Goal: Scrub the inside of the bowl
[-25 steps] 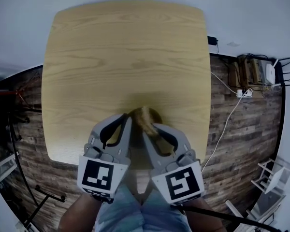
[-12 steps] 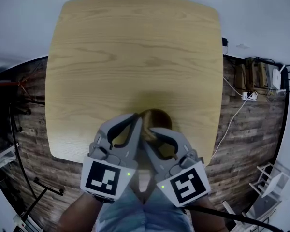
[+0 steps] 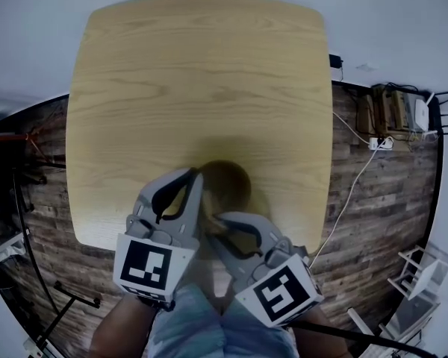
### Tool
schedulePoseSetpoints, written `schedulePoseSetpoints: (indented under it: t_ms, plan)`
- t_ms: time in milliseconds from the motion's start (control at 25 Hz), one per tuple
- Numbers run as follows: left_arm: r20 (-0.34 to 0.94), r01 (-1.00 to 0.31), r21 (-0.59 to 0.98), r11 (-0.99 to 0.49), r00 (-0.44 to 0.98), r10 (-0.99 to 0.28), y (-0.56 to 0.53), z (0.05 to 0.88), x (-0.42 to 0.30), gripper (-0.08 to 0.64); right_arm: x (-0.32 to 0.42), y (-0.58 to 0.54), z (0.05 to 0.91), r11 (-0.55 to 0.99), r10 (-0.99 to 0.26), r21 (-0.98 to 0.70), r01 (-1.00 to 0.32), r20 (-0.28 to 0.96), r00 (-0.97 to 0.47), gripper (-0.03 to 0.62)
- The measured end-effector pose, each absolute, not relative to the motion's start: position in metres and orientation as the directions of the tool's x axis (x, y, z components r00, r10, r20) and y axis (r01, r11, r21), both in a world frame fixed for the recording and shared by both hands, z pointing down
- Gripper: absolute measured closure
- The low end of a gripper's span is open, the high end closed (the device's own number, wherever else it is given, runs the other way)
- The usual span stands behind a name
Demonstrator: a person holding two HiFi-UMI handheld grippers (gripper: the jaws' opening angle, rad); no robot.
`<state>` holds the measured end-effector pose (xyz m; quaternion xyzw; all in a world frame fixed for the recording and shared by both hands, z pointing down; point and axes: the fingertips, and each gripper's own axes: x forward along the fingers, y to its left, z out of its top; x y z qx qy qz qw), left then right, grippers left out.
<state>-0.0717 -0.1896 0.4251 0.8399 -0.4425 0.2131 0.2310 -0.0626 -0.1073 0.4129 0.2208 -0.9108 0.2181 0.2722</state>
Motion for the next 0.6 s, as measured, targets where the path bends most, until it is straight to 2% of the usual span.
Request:
schedulePoseSetpoints:
  t_ms: [600]
  plan:
    - [0.569,-0.827,0.154,-0.542,0.522,-0.636,-0.187,0.419,-0.063,0.528,-0.026,-0.141,0.41,0.79,-0.461,-0.036,-0.612,0.622,-0.632,0.531]
